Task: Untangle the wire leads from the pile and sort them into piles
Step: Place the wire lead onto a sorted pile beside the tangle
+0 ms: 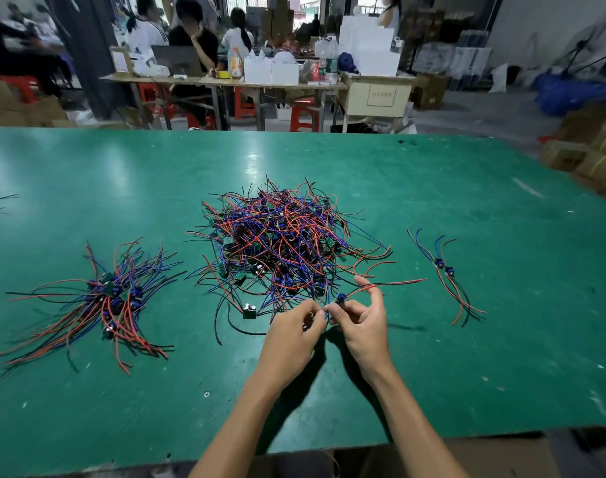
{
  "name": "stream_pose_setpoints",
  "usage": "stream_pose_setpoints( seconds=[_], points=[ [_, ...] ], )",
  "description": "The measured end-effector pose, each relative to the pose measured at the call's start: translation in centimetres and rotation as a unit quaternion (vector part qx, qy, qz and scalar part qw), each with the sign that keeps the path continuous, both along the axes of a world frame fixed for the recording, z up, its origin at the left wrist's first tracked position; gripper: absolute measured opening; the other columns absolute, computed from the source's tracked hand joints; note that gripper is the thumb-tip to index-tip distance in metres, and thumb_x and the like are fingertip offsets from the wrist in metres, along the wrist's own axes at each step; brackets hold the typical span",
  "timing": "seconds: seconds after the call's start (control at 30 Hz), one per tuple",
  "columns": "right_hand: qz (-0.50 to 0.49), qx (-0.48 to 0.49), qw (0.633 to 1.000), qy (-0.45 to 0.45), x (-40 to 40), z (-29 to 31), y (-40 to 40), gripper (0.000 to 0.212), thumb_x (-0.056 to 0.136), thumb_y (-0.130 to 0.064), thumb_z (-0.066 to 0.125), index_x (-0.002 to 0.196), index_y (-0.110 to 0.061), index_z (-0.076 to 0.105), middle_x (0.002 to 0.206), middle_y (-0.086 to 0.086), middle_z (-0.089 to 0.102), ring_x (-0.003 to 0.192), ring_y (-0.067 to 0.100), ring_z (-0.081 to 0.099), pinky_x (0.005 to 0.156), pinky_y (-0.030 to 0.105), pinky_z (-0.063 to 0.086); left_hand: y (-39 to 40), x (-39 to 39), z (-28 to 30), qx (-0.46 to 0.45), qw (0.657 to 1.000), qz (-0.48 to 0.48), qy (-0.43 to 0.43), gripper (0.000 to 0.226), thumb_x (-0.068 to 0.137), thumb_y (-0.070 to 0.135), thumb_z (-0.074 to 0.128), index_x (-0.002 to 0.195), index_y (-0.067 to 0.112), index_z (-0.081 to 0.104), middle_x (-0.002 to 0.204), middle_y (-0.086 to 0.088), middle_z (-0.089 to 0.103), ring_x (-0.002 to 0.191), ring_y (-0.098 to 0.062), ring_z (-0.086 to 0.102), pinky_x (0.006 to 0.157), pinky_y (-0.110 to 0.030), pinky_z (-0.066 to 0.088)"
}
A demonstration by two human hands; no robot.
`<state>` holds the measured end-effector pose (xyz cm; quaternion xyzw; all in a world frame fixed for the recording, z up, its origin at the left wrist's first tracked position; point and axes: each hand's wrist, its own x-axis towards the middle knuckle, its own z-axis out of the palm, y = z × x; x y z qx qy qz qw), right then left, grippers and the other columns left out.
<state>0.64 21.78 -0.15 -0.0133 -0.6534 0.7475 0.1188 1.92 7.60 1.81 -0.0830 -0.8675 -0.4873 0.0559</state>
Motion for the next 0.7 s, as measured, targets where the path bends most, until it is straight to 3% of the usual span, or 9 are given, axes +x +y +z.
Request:
stream_pose_setpoints(
  seconds=[0.2, 0.37, 0.47, 0.57, 0.7],
  points=[
    [-0.017, -0.010, 1.000, -0.017, -0.3, -0.2, 0.2, 0.058, 0.088, 0.008, 0.071, 0.126, -0.026, 0.045, 0.069, 0.007, 0.064, 0.070, 0.023, 0.055, 0.074, 0.042, 0.047, -0.5, 0.2, 0.0, -0.049, 0.998, -0.046, 0.009, 0.018, 0.101, 0.041, 0.047, 0.088, 0.029, 0.053, 0.064, -0.006, 0.061, 0.066, -0.027, 0.060, 0.067, -0.045, 0.052],
    [-0.071, -0.083, 0.994, -0.033, -0.7, 0.2, 0.8, 0.052, 0.088, 0.015, 0.066, 0.124, -0.017, 0.044, 0.073, 0.006, 0.068, 0.055, 0.006, 0.060, 0.057, 0.018, 0.051, -1.5, 0.8, 0.0, -0.007, 0.998, -0.061, 0.000, 0.023, 0.102, 0.032, 0.050, 0.082, 0.022, 0.055, 0.063, -0.009, 0.057, 0.056, -0.020, 0.049, 0.060, -0.039, 0.046],
    [-0.076, -0.099, 0.991, -0.047, -1.0, 0.5, 1.1, 0.051, 0.089, 0.014, 0.065, 0.125, -0.015, 0.043, 0.080, 0.012, 0.066, 0.054, 0.005, 0.060, 0.056, 0.017, 0.051, -2.6, 1.1, -0.3, 0.028, 0.998, -0.058, -0.020, 0.025, 0.102, 0.027, 0.054, 0.077, 0.022, 0.056, 0.060, -0.007, 0.052, 0.054, -0.010, 0.040, 0.056, -0.032, 0.034],
    [-0.072, -0.081, 0.993, -0.050, -1.3, 0.6, 1.1, 0.051, 0.089, 0.014, 0.065, 0.125, -0.015, 0.044, 0.080, 0.014, 0.066, 0.054, 0.006, 0.060, 0.058, 0.017, 0.052, -3.1, 1.3, -0.2, 0.077, 0.995, -0.051, -0.048, 0.027, 0.101, 0.024, 0.057, 0.075, 0.020, 0.059, 0.061, 0.001, 0.052, 0.056, -0.011, 0.041, 0.055, -0.027, 0.033],
    [-0.084, -0.070, 0.993, -0.055, -1.7, 1.0, 1.8, 0.052, 0.089, 0.014, 0.065, 0.125, -0.016, 0.043, 0.081, 0.014, 0.067, 0.056, 0.006, 0.062, 0.060, 0.017, 0.052, -3.1, 1.5, 0.0, 0.098, 0.992, -0.050, -0.059, 0.026, 0.100, 0.021, 0.058, 0.076, 0.014, 0.062, 0.062, -0.001, 0.052, 0.055, -0.012, 0.042, 0.053, -0.026, 0.035]
  ],
)
